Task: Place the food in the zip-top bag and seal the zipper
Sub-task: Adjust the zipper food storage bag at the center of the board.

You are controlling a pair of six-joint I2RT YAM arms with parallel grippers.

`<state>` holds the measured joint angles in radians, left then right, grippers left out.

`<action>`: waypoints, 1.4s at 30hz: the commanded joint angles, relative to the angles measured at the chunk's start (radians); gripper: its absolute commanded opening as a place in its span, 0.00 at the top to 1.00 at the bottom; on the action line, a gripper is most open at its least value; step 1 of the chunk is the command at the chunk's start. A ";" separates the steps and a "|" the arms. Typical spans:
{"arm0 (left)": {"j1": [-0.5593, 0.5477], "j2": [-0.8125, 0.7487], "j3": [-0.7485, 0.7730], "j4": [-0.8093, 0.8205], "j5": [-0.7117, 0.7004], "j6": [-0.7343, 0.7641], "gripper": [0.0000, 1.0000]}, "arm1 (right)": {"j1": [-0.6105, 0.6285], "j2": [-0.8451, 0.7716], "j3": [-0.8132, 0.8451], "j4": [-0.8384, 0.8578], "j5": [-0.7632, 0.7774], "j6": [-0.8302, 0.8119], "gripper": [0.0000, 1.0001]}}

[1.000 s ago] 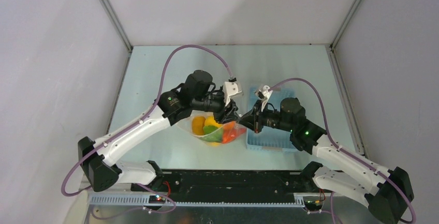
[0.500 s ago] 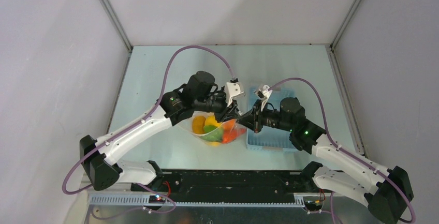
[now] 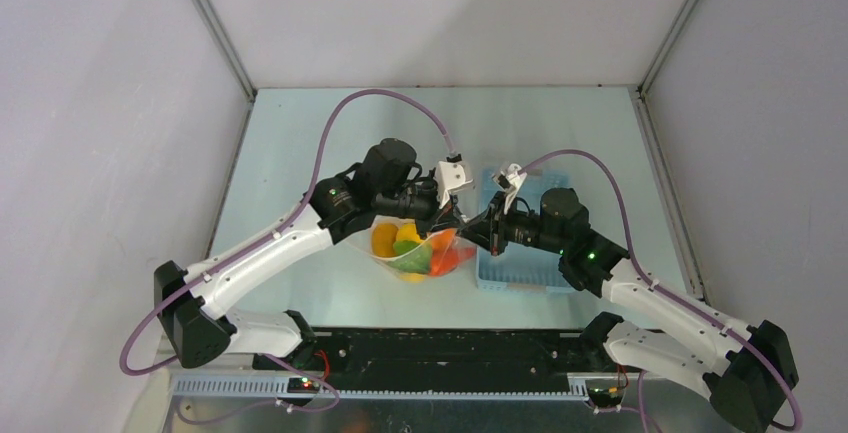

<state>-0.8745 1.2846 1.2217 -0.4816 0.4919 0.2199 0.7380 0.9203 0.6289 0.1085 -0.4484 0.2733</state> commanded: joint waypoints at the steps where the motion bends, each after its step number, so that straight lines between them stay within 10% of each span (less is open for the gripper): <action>1: -0.007 -0.030 0.012 -0.014 -0.001 0.017 1.00 | 0.000 -0.012 0.048 0.034 0.073 0.001 1.00; 16: -0.008 -0.120 -0.112 -0.014 -0.226 -0.039 1.00 | -0.020 -0.046 0.023 0.009 0.160 -0.036 1.00; 33: -0.008 -0.117 -0.070 0.025 -0.029 0.008 1.00 | -0.015 -0.028 0.003 0.054 -0.163 -0.474 0.67; 42: -0.010 -0.126 -0.063 0.019 0.025 0.029 1.00 | -0.014 -0.005 0.003 0.061 -0.255 -0.577 0.72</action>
<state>-0.8852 1.1954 1.1130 -0.4679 0.4725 0.2153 0.7223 0.9005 0.6262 0.1207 -0.6167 -0.2180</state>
